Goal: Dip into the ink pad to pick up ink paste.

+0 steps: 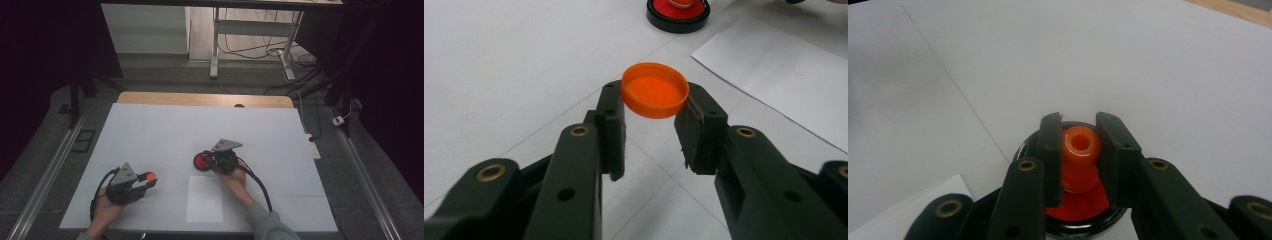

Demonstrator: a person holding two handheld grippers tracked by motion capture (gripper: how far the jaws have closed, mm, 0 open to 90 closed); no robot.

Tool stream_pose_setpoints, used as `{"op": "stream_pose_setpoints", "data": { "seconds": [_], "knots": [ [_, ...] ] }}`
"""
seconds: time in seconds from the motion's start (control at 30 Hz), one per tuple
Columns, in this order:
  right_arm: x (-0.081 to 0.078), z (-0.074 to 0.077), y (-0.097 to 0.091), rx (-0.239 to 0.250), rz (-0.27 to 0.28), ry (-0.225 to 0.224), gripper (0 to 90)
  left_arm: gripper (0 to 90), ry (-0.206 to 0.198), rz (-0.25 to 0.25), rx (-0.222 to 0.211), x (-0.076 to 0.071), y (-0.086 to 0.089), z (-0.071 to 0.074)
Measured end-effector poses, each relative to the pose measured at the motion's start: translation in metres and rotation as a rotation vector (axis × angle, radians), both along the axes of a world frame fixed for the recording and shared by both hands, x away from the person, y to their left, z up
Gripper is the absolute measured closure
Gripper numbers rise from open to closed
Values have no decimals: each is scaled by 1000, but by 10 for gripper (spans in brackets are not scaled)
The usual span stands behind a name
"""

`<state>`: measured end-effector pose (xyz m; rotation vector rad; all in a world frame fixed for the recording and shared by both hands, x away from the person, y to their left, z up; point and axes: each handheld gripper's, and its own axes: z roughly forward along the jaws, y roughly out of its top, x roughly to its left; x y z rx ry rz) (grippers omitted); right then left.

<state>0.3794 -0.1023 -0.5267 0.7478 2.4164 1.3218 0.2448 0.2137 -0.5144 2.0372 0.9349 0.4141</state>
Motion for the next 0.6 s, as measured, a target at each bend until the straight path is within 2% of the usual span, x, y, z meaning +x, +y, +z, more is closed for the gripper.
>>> {"op": "stream_pose_setpoints", "data": {
  "seconds": [0.6],
  "knots": [
    [-2,-1,0,0,-4,-16,731,653,-1,0,-1,0,1,1]
  ]
}}
